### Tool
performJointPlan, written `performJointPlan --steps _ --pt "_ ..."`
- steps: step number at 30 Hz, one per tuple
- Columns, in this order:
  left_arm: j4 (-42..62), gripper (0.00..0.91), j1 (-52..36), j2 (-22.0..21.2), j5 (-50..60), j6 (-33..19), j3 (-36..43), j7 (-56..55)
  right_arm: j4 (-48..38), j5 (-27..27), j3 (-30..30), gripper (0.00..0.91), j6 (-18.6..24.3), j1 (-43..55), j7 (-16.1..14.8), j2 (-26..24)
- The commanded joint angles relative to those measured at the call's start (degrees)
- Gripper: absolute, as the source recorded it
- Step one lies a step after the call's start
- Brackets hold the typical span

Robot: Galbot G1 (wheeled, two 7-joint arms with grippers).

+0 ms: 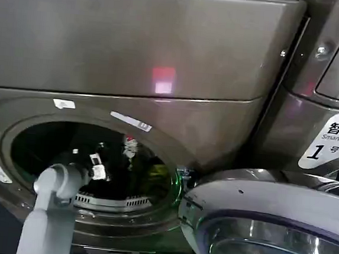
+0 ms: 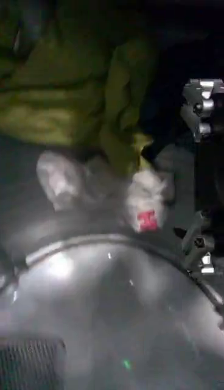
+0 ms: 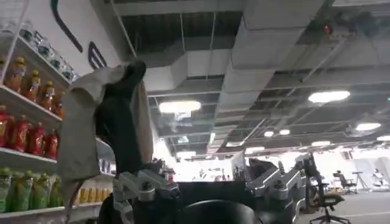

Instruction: Grasp the clothes from the dryer.

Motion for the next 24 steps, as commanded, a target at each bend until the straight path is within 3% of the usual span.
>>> performJointPlan --steps 1,8,12,18,20,21,22,24 --pt "2.9 0.907 -0.6 0.7 1.5 -2.1 -0.1 2.3 0.1 -0.2 -0.1 0.907 0.0 0.2 0.0 0.0" --pt "8.6 0.907 -4.3 0.6 0.1 -1.0 -0.2 2.2 -0.3 -0.2 0.1 0.907 0.3 0.0 0.0 0.3" --pt "12.8 0.592 -6.7 0.2 -0.5 -0.6 -0.2 2.2 -0.3 -0.2 0.1 0.907 0.3 0.0 0.1 0.5" --pt "17.4 0.535 -7.8 -0.2 -1.4 -0.3 -0.2 2.2 -0.4 -0.2 0.3 0.907 0.4 -0.2 0.0 0.4" --pt "18.2 0.478 -8.2 -0.4 -1.4 -0.2 -0.2 2.2 -0.3 -0.2 0.3 0.907 0.4 -0.1 0.0 0.5" --pt "18.4 0.341 -8.2 -0.4 -1.7 -0.1 -0.2 2.2 -0.3 -0.3 0.3 0.907 0.4 -0.1 0.0 0.5" --pt "18.2 0.137 -8.3 -0.3 -2.4 0.0 -0.2 2.2 -0.2 -0.2 0.3 0.907 0.4 -0.1 0.0 0.5" --pt "17.8 0.034 -8.4 -0.3 -3.2 0.5 -0.2 2.2 -0.4 -0.2 0.3 0.907 0.4 0.0 0.0 0.5"
